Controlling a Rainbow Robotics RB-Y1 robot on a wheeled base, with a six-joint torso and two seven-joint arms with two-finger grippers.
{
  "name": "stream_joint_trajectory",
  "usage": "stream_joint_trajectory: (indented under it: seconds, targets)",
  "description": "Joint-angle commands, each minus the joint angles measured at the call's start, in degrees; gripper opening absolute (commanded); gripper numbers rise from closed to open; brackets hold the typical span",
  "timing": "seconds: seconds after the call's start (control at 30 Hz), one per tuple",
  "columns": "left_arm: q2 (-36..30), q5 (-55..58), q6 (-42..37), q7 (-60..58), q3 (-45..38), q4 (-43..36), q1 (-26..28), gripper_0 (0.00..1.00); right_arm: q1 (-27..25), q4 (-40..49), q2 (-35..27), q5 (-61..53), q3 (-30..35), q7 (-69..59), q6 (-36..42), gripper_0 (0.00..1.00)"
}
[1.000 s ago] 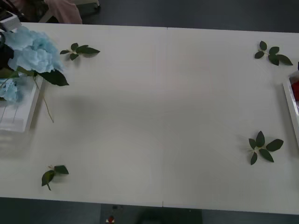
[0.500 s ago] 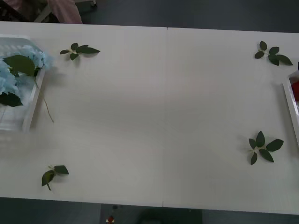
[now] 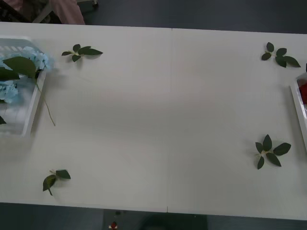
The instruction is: Put the red flowers into the right box and the blue flowers into the left box
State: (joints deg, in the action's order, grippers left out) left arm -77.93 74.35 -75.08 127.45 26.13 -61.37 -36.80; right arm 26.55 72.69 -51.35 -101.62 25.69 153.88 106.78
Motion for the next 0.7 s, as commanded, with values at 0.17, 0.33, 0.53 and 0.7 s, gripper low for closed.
stream_joint_trajectory:
  seconds: [0.17, 0.33, 0.53, 0.7]
  targets:
    - [-1.00, 0.45, 1.25, 1.66, -0.72, 0.03, 1.03, 0.59, 0.17, 0.79, -2.61, -0.68, 0.23, 1.12, 0.18, 1.00]
    - [-1.00, 1.68, 1.51, 2.28, -0.81, 0.03, 1.03, 0.94, 0.17, 0.79, -2.61, -0.68, 0.23, 1.12, 0.18, 1.00]
    - [-3.55, 9.59, 0.64, 3.42, -0.99, -1.73, 1.03, 1.00, 0.17, 0.79, -2.61, -0.68, 0.23, 1.12, 0.18, 1.00]
    - [-4.87, 21.54, -3.85, 4.04, -6.44, -6.39, 1.12, 1.00, 0.17, 0.79, -2.61, -0.68, 0.23, 1.12, 0.18, 1.00]
